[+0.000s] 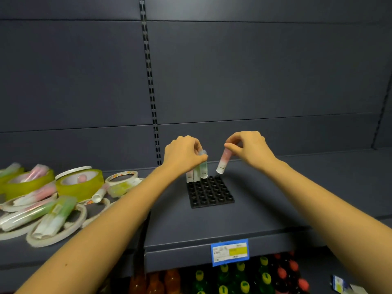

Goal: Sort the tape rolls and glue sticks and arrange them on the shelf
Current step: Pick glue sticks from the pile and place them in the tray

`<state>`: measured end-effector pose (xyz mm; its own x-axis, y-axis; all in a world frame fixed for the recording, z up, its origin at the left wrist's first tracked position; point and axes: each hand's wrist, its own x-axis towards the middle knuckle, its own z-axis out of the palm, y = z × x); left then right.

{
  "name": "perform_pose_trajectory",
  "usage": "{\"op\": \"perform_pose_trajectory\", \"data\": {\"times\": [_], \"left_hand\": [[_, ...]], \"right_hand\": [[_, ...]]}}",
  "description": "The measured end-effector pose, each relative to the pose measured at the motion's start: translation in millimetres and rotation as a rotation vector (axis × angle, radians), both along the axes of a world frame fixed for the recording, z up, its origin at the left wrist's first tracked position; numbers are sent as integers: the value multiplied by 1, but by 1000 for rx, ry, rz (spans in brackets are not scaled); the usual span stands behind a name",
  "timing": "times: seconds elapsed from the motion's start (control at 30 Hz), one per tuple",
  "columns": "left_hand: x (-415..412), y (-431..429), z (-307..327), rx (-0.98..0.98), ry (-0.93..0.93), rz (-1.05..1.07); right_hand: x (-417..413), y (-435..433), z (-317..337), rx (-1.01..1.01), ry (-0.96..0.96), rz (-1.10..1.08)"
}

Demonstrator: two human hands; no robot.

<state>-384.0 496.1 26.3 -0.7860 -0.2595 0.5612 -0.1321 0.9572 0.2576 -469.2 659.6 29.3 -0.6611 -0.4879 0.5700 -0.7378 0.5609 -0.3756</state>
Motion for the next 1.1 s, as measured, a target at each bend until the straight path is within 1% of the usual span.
{"op": "perform_pose_trajectory", "data": {"times": [0.17, 0.37, 0.5, 0.6, 0.67, 0.8, 0.9, 1.03, 1.1], "left_hand": [[-16, 8, -10, -70, 10, 105], [-27, 12, -15, -133, 15, 179], [-33, 12, -11, -329, -9, 189], [-37, 10, -11, -447, -88, 183], [-39, 11, -13, -489, -129, 202], [-40, 12, -15, -497, -130, 221], [-36, 6, -14, -464, -145, 222], [-29, 1, -17, -438, -152, 191], [-24, -1, -17, -425, -101, 197]], "right_hand": [[-17, -9, -7, 67, 62, 84], [-32, -21, -11, 94, 63, 173], [-39, -27, -13, 94, 53, 218], [-43, -29, -16, 88, 40, 239], [-45, -31, -17, 95, 24, 245], [-48, -34, -14, 87, 3, 236], [-49, -37, -11, 131, 8, 209], [-48, -40, -9, 216, 130, 151], [-46, -43, -8, 239, 171, 157]]}}
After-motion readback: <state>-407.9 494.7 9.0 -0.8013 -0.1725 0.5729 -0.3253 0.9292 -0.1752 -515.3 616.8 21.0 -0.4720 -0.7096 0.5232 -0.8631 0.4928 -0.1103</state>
